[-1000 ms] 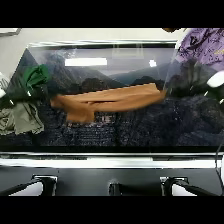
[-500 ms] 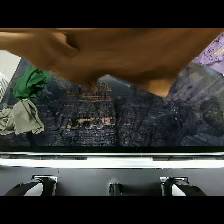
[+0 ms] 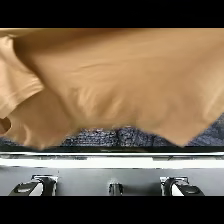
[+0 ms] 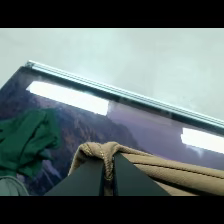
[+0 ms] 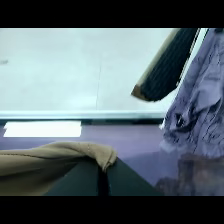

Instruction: Fold the clothes and pants, and hang the long-sleeved shirts on hangers.

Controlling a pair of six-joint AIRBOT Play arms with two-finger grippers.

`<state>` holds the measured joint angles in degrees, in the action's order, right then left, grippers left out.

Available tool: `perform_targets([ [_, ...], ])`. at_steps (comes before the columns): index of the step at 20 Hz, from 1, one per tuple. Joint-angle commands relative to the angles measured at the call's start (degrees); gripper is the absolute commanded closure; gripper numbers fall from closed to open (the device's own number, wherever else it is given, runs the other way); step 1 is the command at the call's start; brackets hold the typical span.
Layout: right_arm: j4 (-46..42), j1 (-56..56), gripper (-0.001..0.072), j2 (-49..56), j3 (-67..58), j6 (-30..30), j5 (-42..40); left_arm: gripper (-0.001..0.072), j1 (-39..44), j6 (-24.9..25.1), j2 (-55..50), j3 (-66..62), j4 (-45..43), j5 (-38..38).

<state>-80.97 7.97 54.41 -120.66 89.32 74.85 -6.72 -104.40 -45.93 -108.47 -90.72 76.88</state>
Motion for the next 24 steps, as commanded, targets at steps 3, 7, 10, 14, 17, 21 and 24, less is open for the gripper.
perform_targets([
  [3, 2.97, 0.0, 0.0687, 12.81, 5.81, 5.03, 8.15, 0.0693, 0.02, 6.99, -12.7, 2.97, 6.45, 2.08],
  [7, 2.29, 0.0, 0.0687, 27.28, 12.55, 5.49, 8.31, 0.0692, 0.04, 12.63, -31.89, 4.66, 13.2, 1.75],
  [10, 1.9, -0.02, 0.0687, 39.08, 13.07, 4.46, 3.58, 0.0692, 0.66, 14.47, -47.17, 4.63, 14.67, -2.29],
  [14, 2.32, -0.02, 0.0687, 50.58, 13.07, 2.45, -4.87, 0.0692, 2.51, 14.67, -61.96, 2.91, 14.73, -12.9],
  [17, 1.25, -0.02, 0.0688, 54.75, 13.07, 1.09, -9.57, 0.069, 2.93, 14.69, -67.06, 0.92, 14.71, -17.18],
  [21, -0.11, 0.0, 0.0687, 55.65, 13.07, 1.14, -6.45, 0.069, 2.47, 16.72, -67.12, 0.76, 14.47, -13.99],
  [24, -0.09, -0.02, 0.0687, 55.65, 13.07, 2.01, 2.23, 0.069, 2.14, 17.05, -67.06, 0.76, 13.57, -6.69],
])
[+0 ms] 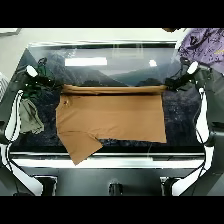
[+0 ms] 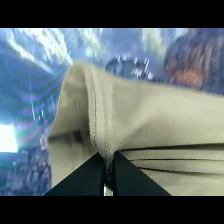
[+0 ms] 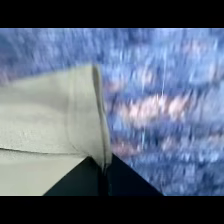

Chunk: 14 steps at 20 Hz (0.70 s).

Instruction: Fold the clothes and pants, and hang the long-sleeved shirts on hangers.

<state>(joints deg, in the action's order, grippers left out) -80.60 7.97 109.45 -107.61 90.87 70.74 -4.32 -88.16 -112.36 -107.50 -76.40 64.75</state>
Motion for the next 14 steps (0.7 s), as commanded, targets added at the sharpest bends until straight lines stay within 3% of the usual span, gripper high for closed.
perform_targets([
  [1, -0.46, -0.02, 0.0687, 0.68, 0.04, 0.48, 8.9, 0.069, -0.37, 0.76, -0.66, -0.2, -0.72, 7.72],
  [7, -0.02, -0.02, 0.0687, 2.03, 1.44, 3.08, 18.53, 0.069, -0.2, 0.74, -0.66, -0.17, -0.79, 19.1],
  [14, 2.23, -0.04, 0.0687, 3.58, 2.71, 4.59, 23.61, 0.069, -0.2, 0.57, -0.66, -0.17, -1.42, 22.49],
])
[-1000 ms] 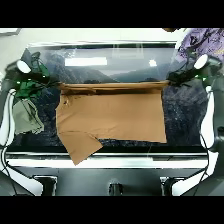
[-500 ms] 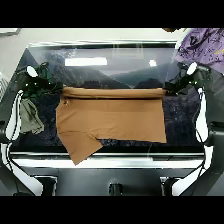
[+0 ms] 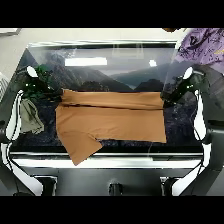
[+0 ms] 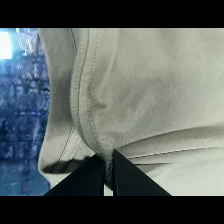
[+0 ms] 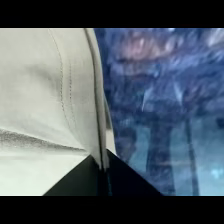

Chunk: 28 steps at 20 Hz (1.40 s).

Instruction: Fold the clothes and pants, and hang the long-sleeved shirts on hangers.

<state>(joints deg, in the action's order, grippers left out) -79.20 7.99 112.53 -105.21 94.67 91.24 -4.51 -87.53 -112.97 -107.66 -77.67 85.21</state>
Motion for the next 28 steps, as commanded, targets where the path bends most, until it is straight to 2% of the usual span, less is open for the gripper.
perform_targets([
  [1, 0.87, -0.09, 0.0687, 0.5, 0.31, 1.05, 3.54, 0.069, 0.0, -0.07, -0.09, -0.02, -0.2, 2.03],
  [9, 4.31, -0.09, 0.0683, 1.18, 1.9, 2.03, 4.57, 0.0674, 0.02, 0.11, -1.2, -0.02, -0.96, 1.75],
  [10, 4.83, -0.09, 0.0658, 1.38, 2.27, 2.03, 4.55, 0.0643, 0.02, 0.11, -1.42, -0.02, -0.98, 1.62],
  [11, 4.94, -0.09, 0.0608, 1.62, 2.51, 2.05, 4.44, 0.0643, 0.02, 0.11, -1.57, -0.02, -0.96, 1.55],
  [12, 5.03, -0.09, 0.0548, 1.77, 2.62, 2.03, 4.39, 0.0601, 0.0, -0.11, -1.66, -0.02, -0.96, 1.29],
  [13, 5.01, -0.09, 0.0434, 1.75, 2.6, 2.01, 4.46, 0.0392, -0.02, -0.63, -1.55, -0.04, -0.98, 0.87],
  [14, 5.01, -0.07, 0.0287, 1.53, 2.6, 1.97, 4.72, 0.0122, -0.13, -1.4, -1.29, -0.07, -0.98, 0.66],
  [15, 4.85, -0.07, 0.0187, 1.2, 2.6, 1.73, 5.03, 0.0016, -0.35, -1.4, -0.74, -0.07, -1.09, 0.39],
  [16, 4.66, 0.02, 0.0152, 0.52, 2.6, 1.44, 5.07, 0.0016, -0.63, -1.4, 0.13, -0.07, -1.42, 0.31],
  [19, -0.04, 0.04, 0.0152, -3.5, 2.62, -2.51, 5.25, 0.0016, -2.64, -1.4, 4.55, -0.02, -2.45, 0.96],
  [20, -0.66, 1.05, 0.0152, -5.4, 2.67, -2.21, 4.2, 0.0016, -3.96, -1.4, 6.56, 0.04, -2.97, 1.92],
  [23, 9.75, 8.11, 0.0154, -12.31, 8.02, -7.52, 0.24, 0.0019, -11.02, -2.27, 14.51, 6.19, -2.21, 2.29],
  [28, 29.68, 21.94, 0.0174, -23.21, 33.59, -18.21, -4.83, 0.0024, -26.23, 1.53, 37.05, 43.58, 13.11, -5.77],
])
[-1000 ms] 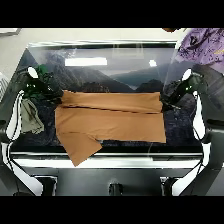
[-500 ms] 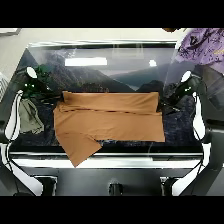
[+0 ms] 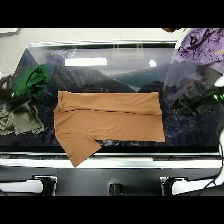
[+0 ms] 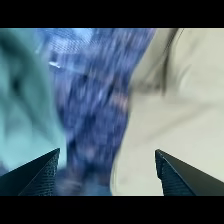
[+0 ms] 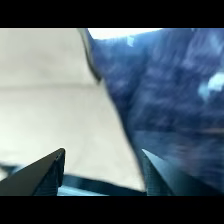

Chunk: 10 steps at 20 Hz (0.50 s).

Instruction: Fold the clothes and pants, and hang the long-sleeved shirts on hangers.

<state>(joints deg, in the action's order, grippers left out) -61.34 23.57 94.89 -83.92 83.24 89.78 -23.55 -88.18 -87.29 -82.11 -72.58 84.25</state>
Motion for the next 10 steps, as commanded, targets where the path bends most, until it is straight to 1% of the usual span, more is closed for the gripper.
perform_targets([
  [1, 13.4, 6.95, 0.0175, -6.84, 15.89, -7.96, -4.22, 0.0024, -8.63, 3.28, 15.58, 25.46, 10.12, -6.58],
  [3, 13.77, 6.47, 0.0174, -8.59, 20.7, -9.16, -5.99, 0.0025, -9.44, 5.16, 23.26, 39.28, 13.18, -9.38],
  [6, 14.75, 5.99, 0.0178, -9.03, 22.21, -9.57, -5.99, 0.0027, -9.07, 5.62, 30.34, 53.13, 17.88, -13.07],
  [7, 15.69, 5.99, 0.0195, -9.07, 22.21, -9.6, -6.23, 0.0028, -8.63, 5.79, 31.65, 56.59, 19.56, -14.23],
  [10, 17.64, 5.99, 0.0195, -9.07, 22.21, -9.57, -6.23, 0.0028, -5.92, 5.95, 32.28, 62.23, 22.69, -16.44],
])
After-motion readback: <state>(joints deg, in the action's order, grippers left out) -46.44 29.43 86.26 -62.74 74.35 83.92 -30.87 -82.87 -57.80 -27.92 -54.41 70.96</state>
